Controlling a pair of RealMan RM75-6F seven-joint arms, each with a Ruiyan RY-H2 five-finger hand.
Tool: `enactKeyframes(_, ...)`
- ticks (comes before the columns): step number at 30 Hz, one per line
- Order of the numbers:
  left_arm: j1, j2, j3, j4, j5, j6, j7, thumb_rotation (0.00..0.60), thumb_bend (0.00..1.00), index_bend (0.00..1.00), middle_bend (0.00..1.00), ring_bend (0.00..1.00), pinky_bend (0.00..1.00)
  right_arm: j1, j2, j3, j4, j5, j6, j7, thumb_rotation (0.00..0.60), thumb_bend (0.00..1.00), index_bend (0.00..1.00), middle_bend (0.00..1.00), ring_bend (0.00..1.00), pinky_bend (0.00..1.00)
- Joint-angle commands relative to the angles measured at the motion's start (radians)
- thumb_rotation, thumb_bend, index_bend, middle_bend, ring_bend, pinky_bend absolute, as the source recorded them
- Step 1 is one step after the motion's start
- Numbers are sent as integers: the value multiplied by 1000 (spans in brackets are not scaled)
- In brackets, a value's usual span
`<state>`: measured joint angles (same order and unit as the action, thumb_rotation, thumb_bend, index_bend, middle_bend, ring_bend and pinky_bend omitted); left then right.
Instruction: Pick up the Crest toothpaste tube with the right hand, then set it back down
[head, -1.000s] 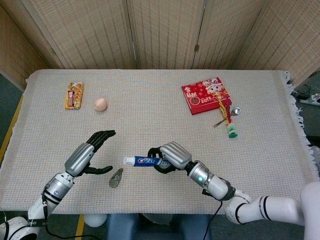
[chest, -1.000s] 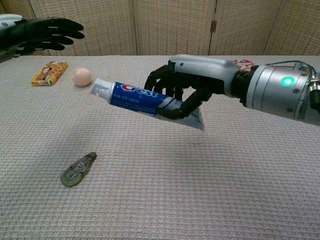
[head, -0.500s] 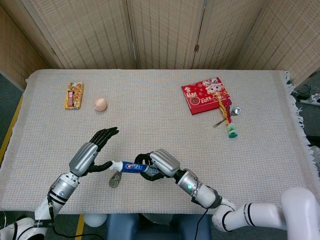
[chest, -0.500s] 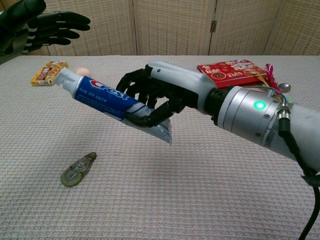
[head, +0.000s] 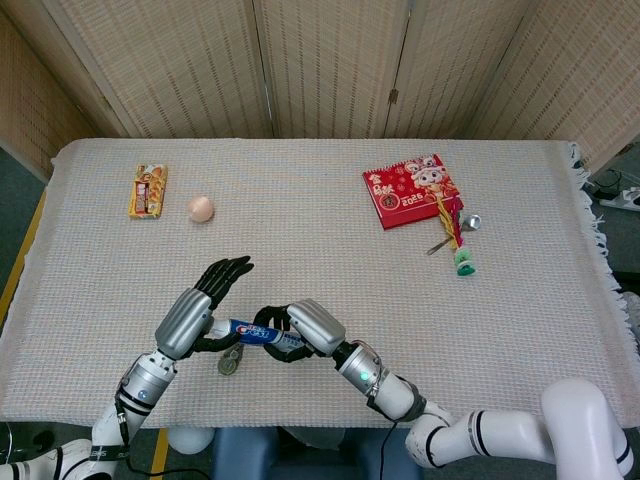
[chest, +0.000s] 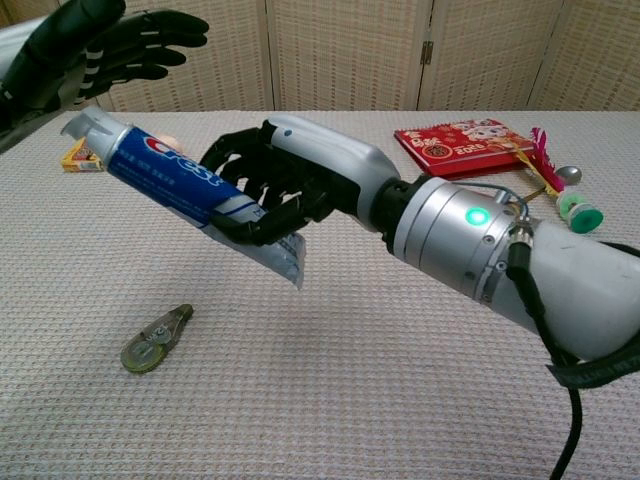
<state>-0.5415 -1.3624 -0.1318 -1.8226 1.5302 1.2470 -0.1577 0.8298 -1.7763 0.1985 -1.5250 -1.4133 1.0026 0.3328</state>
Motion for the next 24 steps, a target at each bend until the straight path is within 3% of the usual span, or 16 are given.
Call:
enactKeyframes(1,-3,-20,-2,5,9,8,15,0,116,67,58,0,0,2,-10,6,4,5,-1,-2,600,703,895,718,776,533)
enactKeyframes(24,-10,-92,-3,27,17,22,-1,0,116,32,52,0,0,-13,-68,18,42,-30,44,44,600,712,906,724,780,537)
